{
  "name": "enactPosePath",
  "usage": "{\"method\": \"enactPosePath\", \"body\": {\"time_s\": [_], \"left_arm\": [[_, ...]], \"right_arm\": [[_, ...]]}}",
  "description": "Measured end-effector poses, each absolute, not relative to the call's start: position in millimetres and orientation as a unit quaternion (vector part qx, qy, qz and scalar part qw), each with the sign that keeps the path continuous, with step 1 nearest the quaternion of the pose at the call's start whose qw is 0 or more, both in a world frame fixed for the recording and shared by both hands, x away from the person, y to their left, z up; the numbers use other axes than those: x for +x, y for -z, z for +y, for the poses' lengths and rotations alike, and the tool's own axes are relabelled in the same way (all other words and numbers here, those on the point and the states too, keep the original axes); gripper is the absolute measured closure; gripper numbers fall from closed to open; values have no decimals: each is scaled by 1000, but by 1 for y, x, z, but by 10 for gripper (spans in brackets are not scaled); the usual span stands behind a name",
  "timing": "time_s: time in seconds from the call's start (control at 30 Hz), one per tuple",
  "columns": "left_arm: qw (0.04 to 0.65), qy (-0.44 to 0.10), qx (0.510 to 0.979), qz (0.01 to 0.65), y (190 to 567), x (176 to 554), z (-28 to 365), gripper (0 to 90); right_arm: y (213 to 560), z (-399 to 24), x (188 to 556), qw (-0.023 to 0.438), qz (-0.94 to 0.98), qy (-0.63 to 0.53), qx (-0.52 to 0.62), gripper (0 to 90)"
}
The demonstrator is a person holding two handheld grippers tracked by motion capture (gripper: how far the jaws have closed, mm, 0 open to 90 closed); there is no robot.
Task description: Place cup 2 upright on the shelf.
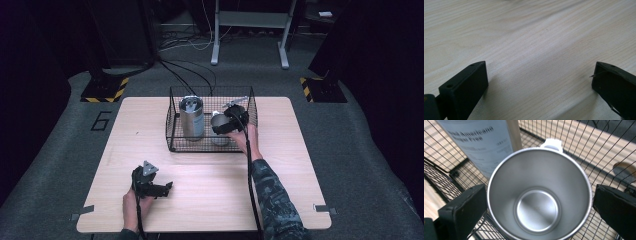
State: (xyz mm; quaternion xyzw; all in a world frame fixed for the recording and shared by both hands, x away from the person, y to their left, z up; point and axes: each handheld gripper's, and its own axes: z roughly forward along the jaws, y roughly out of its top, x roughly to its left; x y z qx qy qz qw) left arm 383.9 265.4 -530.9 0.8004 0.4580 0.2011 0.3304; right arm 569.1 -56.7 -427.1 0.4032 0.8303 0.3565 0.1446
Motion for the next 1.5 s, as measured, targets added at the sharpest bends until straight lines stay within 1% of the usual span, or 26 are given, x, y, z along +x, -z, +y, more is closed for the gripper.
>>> {"method": "enactPosePath", "body": {"time_s": [0.2,0.37,0.7,0.83,0.9,1.1,1.2,1.33,1.5], "left_arm": [[334,-205,795,463,531,384,264,5],[334,-201,797,462,531,384,265,5],[335,-203,796,461,531,384,265,5],[335,-203,796,461,531,384,265,5],[335,-203,796,461,531,384,265,6],[335,-203,796,461,531,384,265,6],[335,-204,796,461,531,384,265,6],[335,-204,796,461,531,384,265,6],[335,-202,796,462,531,384,265,6]], "right_arm": [[411,-61,559,169,825,-380,383,0],[400,-65,545,175,828,-395,357,0],[380,-73,497,189,841,-400,312,0],[377,-78,482,186,846,-400,300,0],[378,-82,472,195,846,-400,292,0],[388,-96,449,195,846,-403,291,0],[400,-105,437,193,847,-397,295,0],[419,-115,425,192,848,-388,305,0],[452,-130,410,180,850,-380,317,0]]}}
